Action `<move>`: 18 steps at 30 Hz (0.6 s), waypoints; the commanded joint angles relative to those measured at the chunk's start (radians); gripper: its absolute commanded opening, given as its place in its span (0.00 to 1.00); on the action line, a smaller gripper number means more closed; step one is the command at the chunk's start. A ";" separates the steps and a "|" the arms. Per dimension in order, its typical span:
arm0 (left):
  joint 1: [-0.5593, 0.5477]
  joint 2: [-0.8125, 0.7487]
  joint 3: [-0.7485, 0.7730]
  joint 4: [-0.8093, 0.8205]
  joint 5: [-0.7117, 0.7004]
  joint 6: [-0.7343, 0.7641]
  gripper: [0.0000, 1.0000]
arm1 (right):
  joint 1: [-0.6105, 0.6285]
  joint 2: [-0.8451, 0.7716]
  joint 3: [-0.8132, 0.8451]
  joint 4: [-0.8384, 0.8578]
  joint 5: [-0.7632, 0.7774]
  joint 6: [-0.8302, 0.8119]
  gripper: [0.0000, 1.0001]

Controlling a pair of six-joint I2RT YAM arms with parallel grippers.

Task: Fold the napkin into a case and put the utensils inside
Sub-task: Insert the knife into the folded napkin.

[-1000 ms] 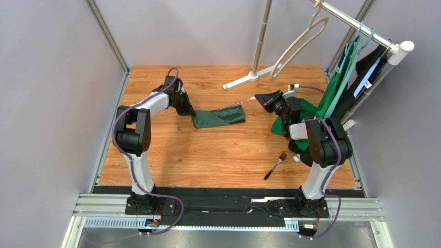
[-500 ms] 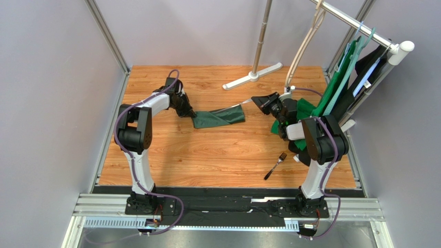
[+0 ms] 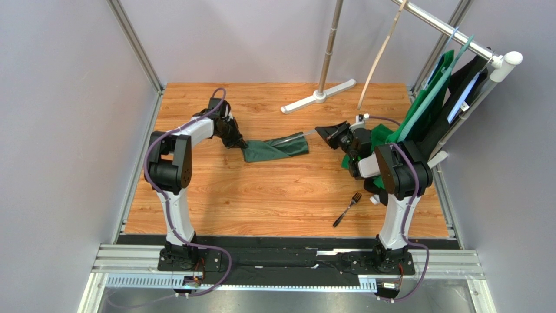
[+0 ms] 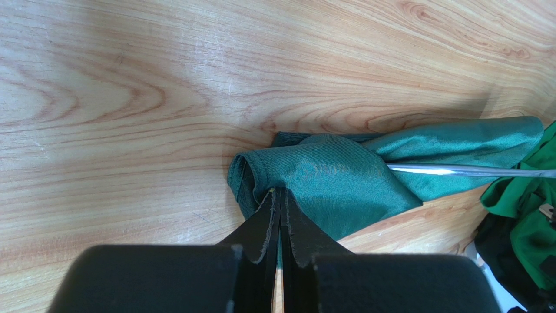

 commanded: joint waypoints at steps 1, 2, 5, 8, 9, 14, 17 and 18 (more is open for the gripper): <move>0.006 0.008 0.020 0.025 0.000 0.014 0.04 | 0.022 0.027 0.007 0.148 0.019 0.067 0.00; 0.006 0.009 0.019 0.028 0.000 0.010 0.04 | 0.034 0.032 0.007 0.156 0.024 0.084 0.00; 0.006 0.011 0.013 0.031 0.009 0.004 0.04 | 0.054 0.037 0.007 0.156 0.048 0.099 0.00; 0.006 0.008 0.008 0.034 0.006 0.004 0.04 | 0.079 0.055 0.007 0.175 0.068 0.130 0.00; 0.006 0.009 0.006 0.034 0.004 0.004 0.04 | 0.083 0.067 0.005 0.185 0.076 0.139 0.00; 0.006 0.014 0.003 0.037 0.013 -0.001 0.04 | 0.103 0.092 0.013 0.191 0.090 0.162 0.00; 0.006 0.011 -0.004 0.039 0.009 0.001 0.04 | 0.119 0.100 0.012 0.188 0.105 0.167 0.00; 0.006 0.011 -0.004 0.040 0.009 0.001 0.04 | 0.123 0.101 0.013 0.189 0.113 0.170 0.00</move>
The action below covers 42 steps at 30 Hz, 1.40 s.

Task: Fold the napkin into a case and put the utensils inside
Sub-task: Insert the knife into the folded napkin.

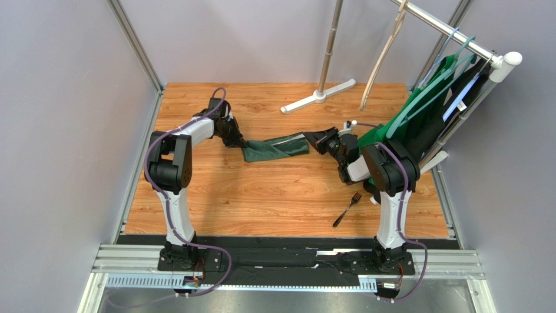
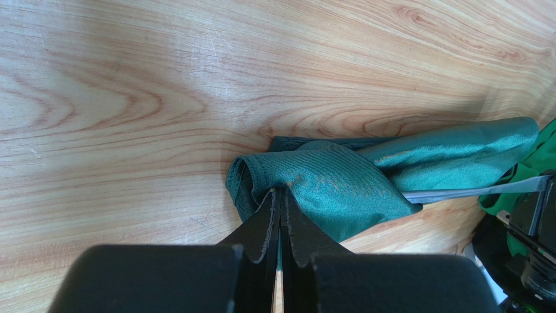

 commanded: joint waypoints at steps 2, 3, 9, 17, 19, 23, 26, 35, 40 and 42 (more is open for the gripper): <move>0.006 0.007 -0.005 0.028 0.007 0.000 0.03 | 0.022 0.024 0.013 0.098 0.054 0.035 0.00; 0.006 0.007 -0.007 0.028 0.007 -0.001 0.03 | 0.029 0.032 0.013 0.104 0.070 0.043 0.00; 0.004 0.001 -0.014 0.034 0.005 -0.006 0.03 | 0.058 0.081 0.022 0.143 0.123 0.090 0.00; 0.004 0.001 -0.016 0.035 0.007 -0.004 0.03 | 0.094 0.110 0.048 0.144 0.162 0.110 0.00; 0.004 0.001 -0.019 0.036 0.010 -0.006 0.03 | 0.097 0.113 0.050 0.141 0.171 0.107 0.00; 0.004 -0.009 -0.016 0.033 0.016 -0.001 0.03 | 0.092 0.118 0.039 0.144 0.173 0.107 0.00; 0.004 -0.047 -0.001 0.019 0.016 0.008 0.06 | 0.086 0.124 0.044 0.141 0.151 0.098 0.00; 0.020 -0.141 0.044 -0.072 -0.044 0.051 0.28 | 0.077 0.096 0.048 0.072 0.104 0.057 0.15; 0.035 -0.127 0.059 -0.130 -0.099 0.066 0.35 | 0.077 0.090 0.051 0.061 0.093 0.057 0.21; 0.036 -0.110 0.076 -0.153 -0.105 0.080 0.38 | 0.077 0.087 0.050 0.060 0.088 0.054 0.24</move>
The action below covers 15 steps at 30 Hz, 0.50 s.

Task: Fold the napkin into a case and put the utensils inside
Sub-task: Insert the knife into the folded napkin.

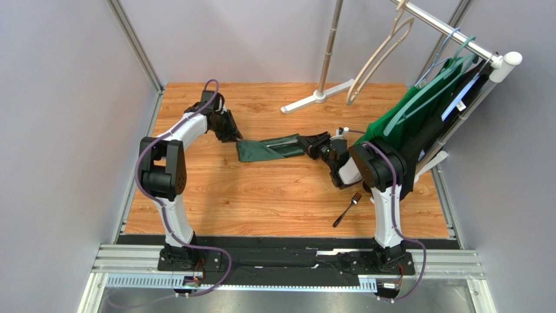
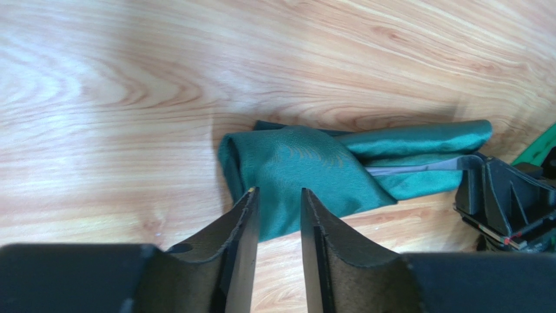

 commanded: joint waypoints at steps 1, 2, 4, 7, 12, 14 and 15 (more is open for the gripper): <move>0.017 0.003 0.053 -0.093 -0.049 0.045 0.40 | -0.004 -0.038 0.022 -0.008 -0.006 -0.034 0.25; 0.017 0.010 0.055 -0.095 -0.049 0.049 0.40 | -0.004 -0.039 0.019 -0.013 -0.006 -0.033 0.26; 0.018 0.029 0.055 -0.105 -0.067 0.050 0.41 | -0.004 -0.051 0.016 -0.028 -0.008 -0.037 0.26; 0.024 0.063 0.061 -0.104 -0.066 0.051 0.40 | -0.004 -0.053 0.017 -0.040 -0.012 -0.037 0.21; 0.024 0.106 0.059 -0.085 -0.015 0.040 0.32 | -0.002 -0.038 0.029 -0.039 -0.017 -0.033 0.18; 0.024 0.105 0.053 -0.075 -0.032 0.040 0.27 | 0.001 -0.041 0.026 -0.042 -0.014 -0.033 0.17; 0.024 0.102 0.052 -0.075 -0.035 0.040 0.25 | 0.001 -0.041 0.028 -0.042 -0.014 -0.036 0.16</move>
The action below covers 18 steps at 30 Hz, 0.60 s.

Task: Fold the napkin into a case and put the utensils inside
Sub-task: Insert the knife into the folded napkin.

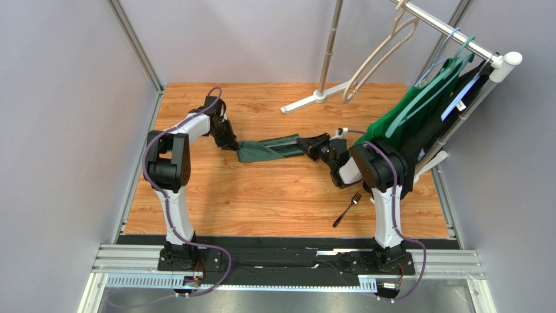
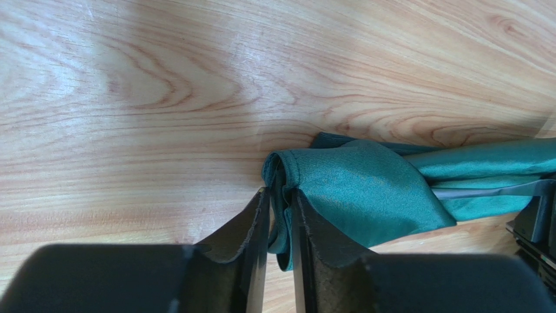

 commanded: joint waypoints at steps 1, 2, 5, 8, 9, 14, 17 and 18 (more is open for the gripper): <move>0.009 -0.008 0.021 0.002 -0.004 0.012 0.24 | 0.002 -0.032 0.028 0.011 0.002 -0.025 0.14; 0.009 -0.009 0.021 0.002 -0.004 0.014 0.23 | 0.004 -0.031 0.030 0.008 0.000 -0.025 0.14; 0.009 -0.006 0.026 -0.004 -0.001 0.012 0.19 | 0.013 -0.026 0.045 0.002 -0.003 -0.024 0.10; 0.009 -0.003 0.029 -0.004 0.010 0.012 0.15 | 0.021 -0.020 0.057 -0.003 -0.003 -0.024 0.04; 0.009 -0.003 0.029 -0.004 0.008 0.012 0.15 | 0.024 -0.018 0.060 -0.003 -0.003 -0.024 0.02; 0.009 -0.005 0.026 -0.003 0.013 0.012 0.12 | 0.039 -0.004 0.085 -0.012 0.002 -0.016 0.00; 0.009 -0.005 0.026 -0.001 0.016 0.011 0.11 | 0.051 0.008 0.100 -0.017 0.008 -0.010 0.00; 0.009 -0.006 0.021 0.002 0.018 0.009 0.10 | 0.056 0.012 0.102 -0.015 0.008 -0.004 0.00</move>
